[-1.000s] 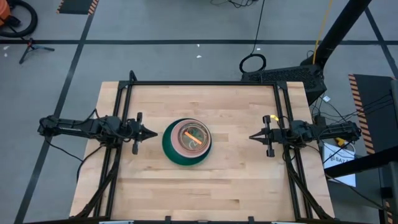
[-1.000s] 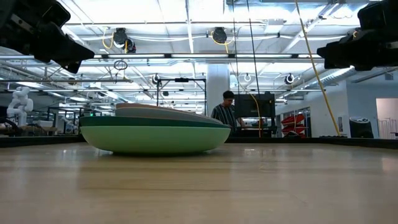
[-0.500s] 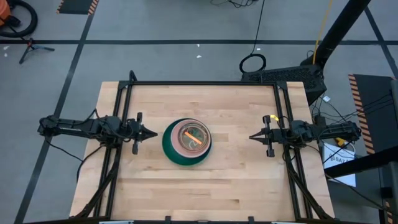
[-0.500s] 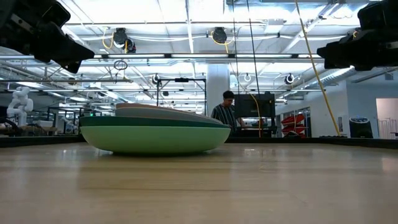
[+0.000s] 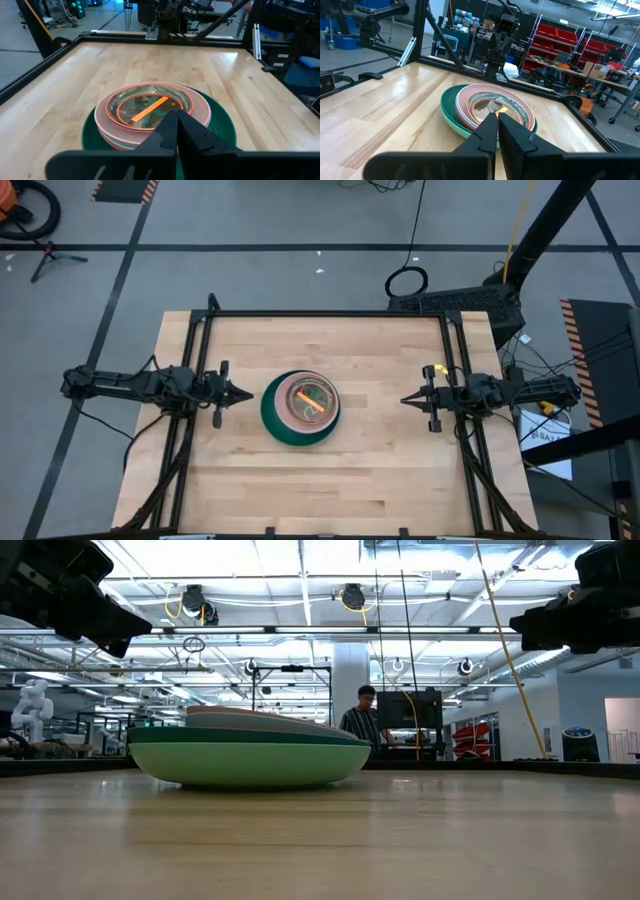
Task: Stack plastic plates
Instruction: Return to Home Position
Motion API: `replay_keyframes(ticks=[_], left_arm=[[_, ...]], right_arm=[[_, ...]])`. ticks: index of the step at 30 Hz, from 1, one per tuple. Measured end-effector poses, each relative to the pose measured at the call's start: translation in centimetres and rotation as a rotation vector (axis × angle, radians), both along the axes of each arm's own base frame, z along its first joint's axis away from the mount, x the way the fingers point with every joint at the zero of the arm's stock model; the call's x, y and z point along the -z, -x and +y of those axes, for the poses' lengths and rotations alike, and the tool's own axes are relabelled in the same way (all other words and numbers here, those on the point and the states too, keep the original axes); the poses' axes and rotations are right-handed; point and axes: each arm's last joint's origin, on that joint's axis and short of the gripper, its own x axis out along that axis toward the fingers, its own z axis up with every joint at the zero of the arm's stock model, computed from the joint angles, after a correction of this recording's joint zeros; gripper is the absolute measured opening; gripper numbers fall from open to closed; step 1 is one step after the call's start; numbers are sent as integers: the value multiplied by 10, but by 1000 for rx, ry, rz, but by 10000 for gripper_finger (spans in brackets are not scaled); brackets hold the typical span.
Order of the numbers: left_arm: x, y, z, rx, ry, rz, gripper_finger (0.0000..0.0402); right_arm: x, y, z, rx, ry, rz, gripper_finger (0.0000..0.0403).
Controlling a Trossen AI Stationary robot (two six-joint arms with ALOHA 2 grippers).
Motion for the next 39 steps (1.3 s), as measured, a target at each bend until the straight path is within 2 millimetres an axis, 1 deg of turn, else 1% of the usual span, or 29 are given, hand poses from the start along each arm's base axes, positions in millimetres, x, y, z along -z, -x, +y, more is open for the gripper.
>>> replay_keyframes(ticks=[36, 39], left_arm=[[0, 0, 0, 0, 0, -1, 4], [0, 0, 0, 0, 0, -1, 4]], right_arm=[[0, 0, 0, 1, 0, 0, 11], [-1, 1, 4, -24, -2, -15, 11]])
